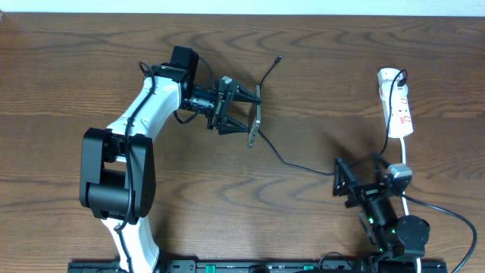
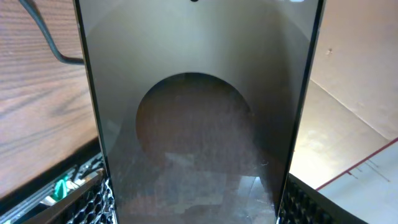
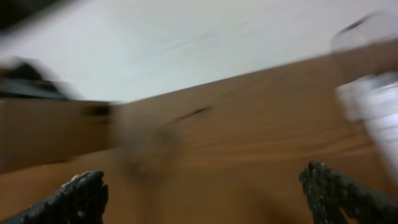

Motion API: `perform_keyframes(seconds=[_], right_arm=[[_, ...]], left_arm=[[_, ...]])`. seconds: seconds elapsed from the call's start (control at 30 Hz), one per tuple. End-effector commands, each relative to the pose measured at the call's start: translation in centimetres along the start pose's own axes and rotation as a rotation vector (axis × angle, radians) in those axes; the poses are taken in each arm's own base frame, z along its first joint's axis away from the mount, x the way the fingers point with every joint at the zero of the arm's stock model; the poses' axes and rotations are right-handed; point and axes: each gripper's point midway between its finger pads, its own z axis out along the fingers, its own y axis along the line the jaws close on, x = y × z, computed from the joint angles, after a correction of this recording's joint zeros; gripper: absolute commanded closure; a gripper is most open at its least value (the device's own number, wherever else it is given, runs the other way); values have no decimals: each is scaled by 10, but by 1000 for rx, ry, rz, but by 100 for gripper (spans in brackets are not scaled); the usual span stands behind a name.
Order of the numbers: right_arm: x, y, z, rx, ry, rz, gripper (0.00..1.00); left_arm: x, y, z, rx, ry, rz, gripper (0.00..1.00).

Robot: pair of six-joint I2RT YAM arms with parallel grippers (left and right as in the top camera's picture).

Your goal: Plug charger to phone and switch on socket

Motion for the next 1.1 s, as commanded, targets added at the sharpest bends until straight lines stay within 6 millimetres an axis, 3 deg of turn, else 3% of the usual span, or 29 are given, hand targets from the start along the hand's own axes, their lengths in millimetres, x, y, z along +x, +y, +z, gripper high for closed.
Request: perform_keyframes(seconds=[0.0,0.1,0.13,0.17,0.27,0.33,0.43,0.5,0.7,0.9,0.97,1.07], right_arm=[[12,47,-7,-246,156,515,1],[-2,55,-9,-265,179,965,1],[-13,58,-10,-289,152,1023,1],[-19,61,-11,-314,131,1007,1],[-75,94,-33,-540,-51,810,1],[-111,108,-52,-634,-185,775,1],[-150,121,-70,-654,-287,736,1],[-167,137,-74,-593,-265,596,1],[-167,134,-64,-235,-17,346,1],[-138,103,-62,85,353,260,1],[-129,102,-61,115,475,284,1],[-125,120,-55,12,565,347,1]], left_arm=[[22,-26,-7,107,84,20,28],[28,-32,-8,142,119,26,28],[28,-33,-8,144,122,26,28],[28,-33,-8,145,122,26,28],[29,-33,-9,147,126,15,28],[29,-34,-9,148,128,7,28],[29,-34,-9,146,131,-30,28],[28,-34,-9,147,131,-31,28],[28,-36,-9,151,132,-14,29],[28,-36,-9,150,131,-17,29],[28,-36,-9,150,132,-17,29],[28,-36,-9,150,131,-16,29]])
